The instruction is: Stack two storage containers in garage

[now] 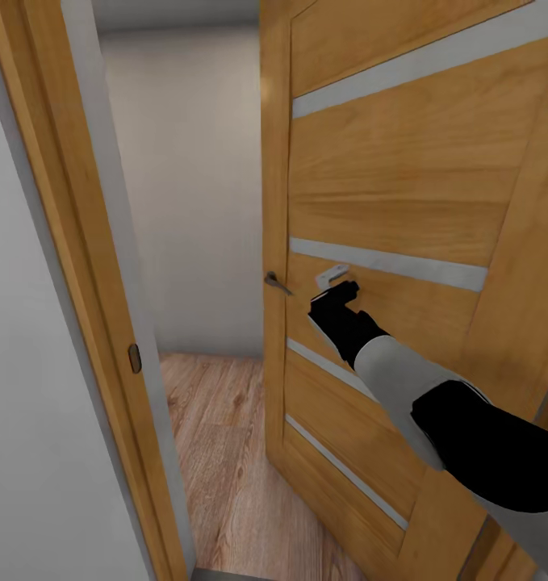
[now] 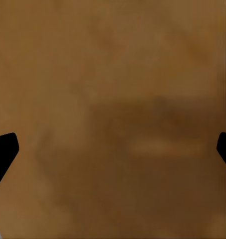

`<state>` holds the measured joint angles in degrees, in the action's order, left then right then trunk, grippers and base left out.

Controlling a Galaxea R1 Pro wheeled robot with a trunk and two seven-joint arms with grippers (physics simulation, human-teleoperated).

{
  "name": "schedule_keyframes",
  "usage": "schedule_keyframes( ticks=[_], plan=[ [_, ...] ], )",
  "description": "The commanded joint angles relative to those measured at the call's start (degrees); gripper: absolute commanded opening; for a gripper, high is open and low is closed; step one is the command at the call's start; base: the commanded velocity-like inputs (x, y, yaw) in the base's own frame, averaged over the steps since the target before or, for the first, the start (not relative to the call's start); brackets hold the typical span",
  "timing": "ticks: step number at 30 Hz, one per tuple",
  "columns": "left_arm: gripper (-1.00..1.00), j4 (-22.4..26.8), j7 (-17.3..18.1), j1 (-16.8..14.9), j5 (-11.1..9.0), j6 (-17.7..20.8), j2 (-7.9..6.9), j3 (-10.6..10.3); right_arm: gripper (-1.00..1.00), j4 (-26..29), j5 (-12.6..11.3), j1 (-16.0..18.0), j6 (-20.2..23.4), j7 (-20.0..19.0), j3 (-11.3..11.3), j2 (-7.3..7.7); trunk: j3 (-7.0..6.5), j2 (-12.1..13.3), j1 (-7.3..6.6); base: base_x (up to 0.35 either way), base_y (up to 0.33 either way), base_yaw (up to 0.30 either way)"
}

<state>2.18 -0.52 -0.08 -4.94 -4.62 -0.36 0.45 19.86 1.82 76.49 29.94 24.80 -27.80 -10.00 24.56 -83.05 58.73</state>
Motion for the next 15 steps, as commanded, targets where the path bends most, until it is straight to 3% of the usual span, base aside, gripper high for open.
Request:
schedule_keyframes(
  ticks=[1,6,10,15],
  plan=[
    [1.00,0.0,0.0,0.0,-0.5,-0.1,0.00,0.0,1.00,0.1,0.3,0.1,0.6,0.4,-0.3,0.00,0.06,0.0,0.00,0.000,0.000,0.000],
    [1.00,0.0,0.0,0.0,-0.5,-0.1,0.00,0.0,1.00,4.7,0.1,0.0,1.3,0.4,-0.2,0.00,0.06,0.0,0.00,0.000,0.000,0.000],
    [1.00,0.0,-0.1,0.0,-0.5,-0.1,0.00,0.0,1.00,13.0,-0.2,-0.4,6.3,-0.1,-0.1,0.00,0.06,0.0,0.00,0.000,0.000,0.000],
    [1.00,0.0,-0.1,0.0,-0.5,-0.1,0.00,0.0,1.00,15.2,-1.6,-0.6,8.4,-1.4,0.0,0.00,0.06,0.0,0.00,0.000,0.000,0.000]
  ],
)
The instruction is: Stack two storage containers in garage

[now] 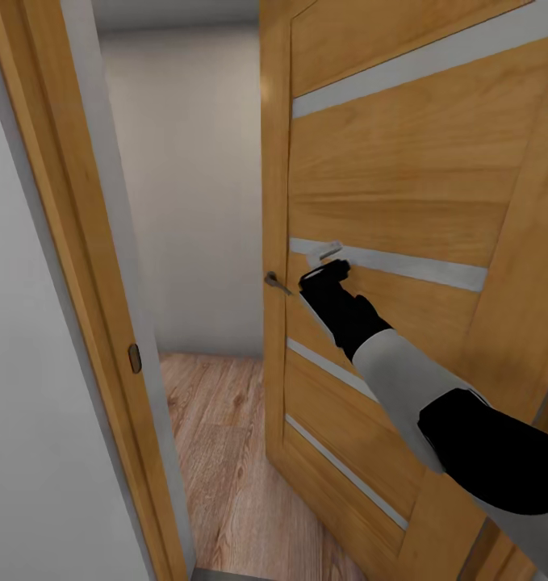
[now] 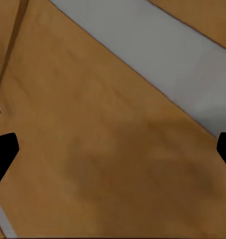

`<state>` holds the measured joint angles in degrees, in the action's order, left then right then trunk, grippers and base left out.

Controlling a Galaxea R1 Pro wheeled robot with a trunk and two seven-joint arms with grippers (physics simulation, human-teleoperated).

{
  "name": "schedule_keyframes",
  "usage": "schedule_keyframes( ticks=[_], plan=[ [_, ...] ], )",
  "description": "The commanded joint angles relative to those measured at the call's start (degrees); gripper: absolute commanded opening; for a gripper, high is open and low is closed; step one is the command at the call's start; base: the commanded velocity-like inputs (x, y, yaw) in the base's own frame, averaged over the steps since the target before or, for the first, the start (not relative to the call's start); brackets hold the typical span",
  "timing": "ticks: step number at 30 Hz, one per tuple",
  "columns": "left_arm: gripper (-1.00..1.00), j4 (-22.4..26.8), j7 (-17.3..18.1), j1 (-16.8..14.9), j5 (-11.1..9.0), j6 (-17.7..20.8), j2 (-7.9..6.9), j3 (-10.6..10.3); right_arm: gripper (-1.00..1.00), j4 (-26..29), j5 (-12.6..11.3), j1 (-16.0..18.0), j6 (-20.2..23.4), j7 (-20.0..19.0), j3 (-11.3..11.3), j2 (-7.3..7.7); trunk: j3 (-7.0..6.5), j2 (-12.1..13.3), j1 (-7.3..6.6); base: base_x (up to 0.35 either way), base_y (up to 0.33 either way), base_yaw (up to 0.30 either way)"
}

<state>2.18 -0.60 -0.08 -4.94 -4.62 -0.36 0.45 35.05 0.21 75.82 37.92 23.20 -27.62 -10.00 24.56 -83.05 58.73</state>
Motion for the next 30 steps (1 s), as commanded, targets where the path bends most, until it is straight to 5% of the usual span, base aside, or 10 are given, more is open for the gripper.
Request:
schedule_keyframes(
  ticks=[1,30],
  plan=[
    [1.00,0.0,0.0,0.0,-0.5,-0.1,0.00,0.0,1.00,0.1,-0.8,0.0,0.4,0.0,-0.2,0.00,0.06,0.0,0.00,0.000,0.000,0.000],
    [1.00,0.0,0.0,0.0,-0.6,-0.1,0.00,0.0,1.00,-0.1,-2.2,0.0,0.4,-1.9,-0.2,0.00,0.06,0.0,0.00,0.000,0.000,0.000]
  ],
)
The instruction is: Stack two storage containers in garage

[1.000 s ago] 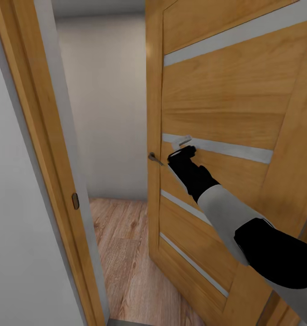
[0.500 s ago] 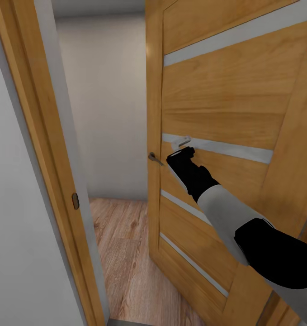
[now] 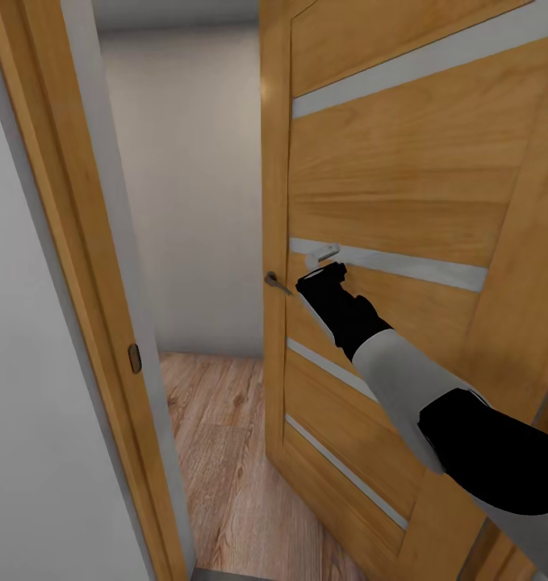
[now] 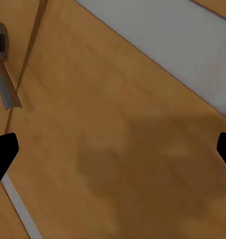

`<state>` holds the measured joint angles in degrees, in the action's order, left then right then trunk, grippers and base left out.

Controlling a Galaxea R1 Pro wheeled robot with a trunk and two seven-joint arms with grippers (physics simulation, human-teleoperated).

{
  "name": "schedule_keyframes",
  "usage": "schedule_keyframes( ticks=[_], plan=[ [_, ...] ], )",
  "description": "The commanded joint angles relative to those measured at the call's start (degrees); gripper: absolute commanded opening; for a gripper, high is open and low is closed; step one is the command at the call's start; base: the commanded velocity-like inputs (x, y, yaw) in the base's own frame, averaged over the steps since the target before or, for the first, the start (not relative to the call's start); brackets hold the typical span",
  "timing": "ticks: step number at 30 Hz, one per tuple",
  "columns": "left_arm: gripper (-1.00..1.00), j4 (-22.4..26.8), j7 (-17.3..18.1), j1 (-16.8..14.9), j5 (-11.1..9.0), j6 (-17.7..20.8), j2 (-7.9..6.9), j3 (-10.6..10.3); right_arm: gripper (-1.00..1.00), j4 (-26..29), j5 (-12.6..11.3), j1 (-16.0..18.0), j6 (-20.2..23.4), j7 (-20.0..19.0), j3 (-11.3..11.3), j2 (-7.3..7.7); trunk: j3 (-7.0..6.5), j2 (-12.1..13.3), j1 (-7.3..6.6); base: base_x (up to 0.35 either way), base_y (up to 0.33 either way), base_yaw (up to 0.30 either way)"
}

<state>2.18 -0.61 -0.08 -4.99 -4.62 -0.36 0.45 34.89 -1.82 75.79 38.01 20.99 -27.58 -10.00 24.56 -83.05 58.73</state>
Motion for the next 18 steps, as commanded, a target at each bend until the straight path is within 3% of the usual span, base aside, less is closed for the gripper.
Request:
schedule_keyframes(
  ticks=[1,18],
  plan=[
    [1.00,0.0,0.0,0.0,-0.5,-0.1,0.00,0.0,1.00,0.0,-0.2,0.1,0.3,0.3,-0.2,0.00,0.06,0.0,0.00,0.000,0.000,0.000],
    [1.00,0.0,0.0,0.0,-0.5,-0.1,0.00,0.0,1.00,-0.1,-1.3,0.1,0.0,0.2,-0.3,0.00,0.06,0.0,0.00,0.000,0.000,0.000]
  ],
)
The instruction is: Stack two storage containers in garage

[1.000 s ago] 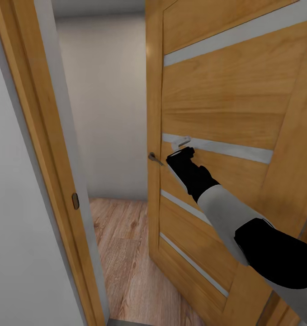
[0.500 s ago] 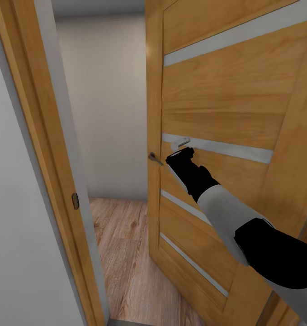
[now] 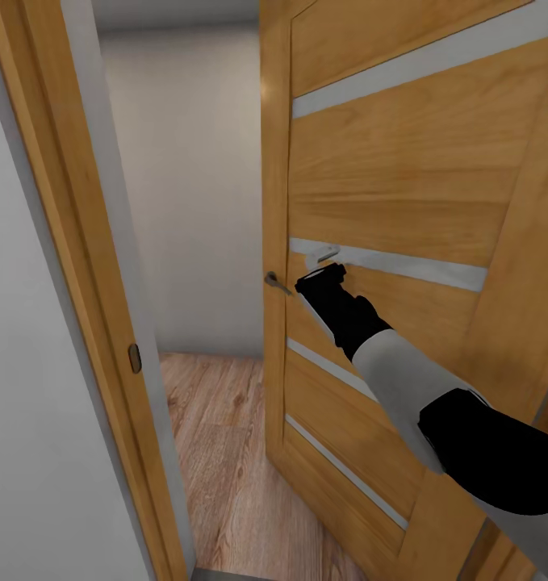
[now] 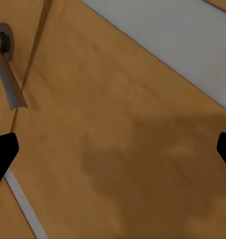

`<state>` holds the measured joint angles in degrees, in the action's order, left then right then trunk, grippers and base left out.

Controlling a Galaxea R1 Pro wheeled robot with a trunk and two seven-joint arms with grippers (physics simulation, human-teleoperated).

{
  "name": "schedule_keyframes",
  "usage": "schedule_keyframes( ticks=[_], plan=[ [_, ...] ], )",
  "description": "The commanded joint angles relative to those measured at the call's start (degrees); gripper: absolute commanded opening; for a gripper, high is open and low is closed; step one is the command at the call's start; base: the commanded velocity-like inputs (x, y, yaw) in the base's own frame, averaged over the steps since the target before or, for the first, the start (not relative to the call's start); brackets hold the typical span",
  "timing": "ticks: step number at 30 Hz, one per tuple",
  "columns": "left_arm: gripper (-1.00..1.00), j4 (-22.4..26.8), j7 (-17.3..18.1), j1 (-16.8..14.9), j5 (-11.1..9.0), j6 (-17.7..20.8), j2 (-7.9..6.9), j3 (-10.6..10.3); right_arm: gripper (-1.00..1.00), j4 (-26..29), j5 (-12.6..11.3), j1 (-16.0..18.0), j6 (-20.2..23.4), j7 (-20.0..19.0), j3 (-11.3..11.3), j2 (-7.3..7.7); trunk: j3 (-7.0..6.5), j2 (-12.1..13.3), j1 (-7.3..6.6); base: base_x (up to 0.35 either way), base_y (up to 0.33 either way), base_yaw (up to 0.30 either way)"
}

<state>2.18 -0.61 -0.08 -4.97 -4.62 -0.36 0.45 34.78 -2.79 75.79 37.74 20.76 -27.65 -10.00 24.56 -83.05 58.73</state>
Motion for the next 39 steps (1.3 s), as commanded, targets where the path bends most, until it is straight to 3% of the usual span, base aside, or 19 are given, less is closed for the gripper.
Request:
schedule_keyframes(
  ticks=[1,39],
  plan=[
    [1.00,0.0,0.0,0.0,-0.5,-0.1,0.00,0.0,1.00,0.0,-0.3,0.1,0.2,0.4,-0.2,0.00,0.06,0.0,0.00,0.000,0.000,0.000],
    [1.00,0.0,0.0,0.0,-0.5,-0.1,0.00,0.0,1.00,0.0,-0.4,0.1,0.1,0.3,-0.2,0.00,0.06,0.0,0.00,0.000,0.000,0.000]
  ],
)
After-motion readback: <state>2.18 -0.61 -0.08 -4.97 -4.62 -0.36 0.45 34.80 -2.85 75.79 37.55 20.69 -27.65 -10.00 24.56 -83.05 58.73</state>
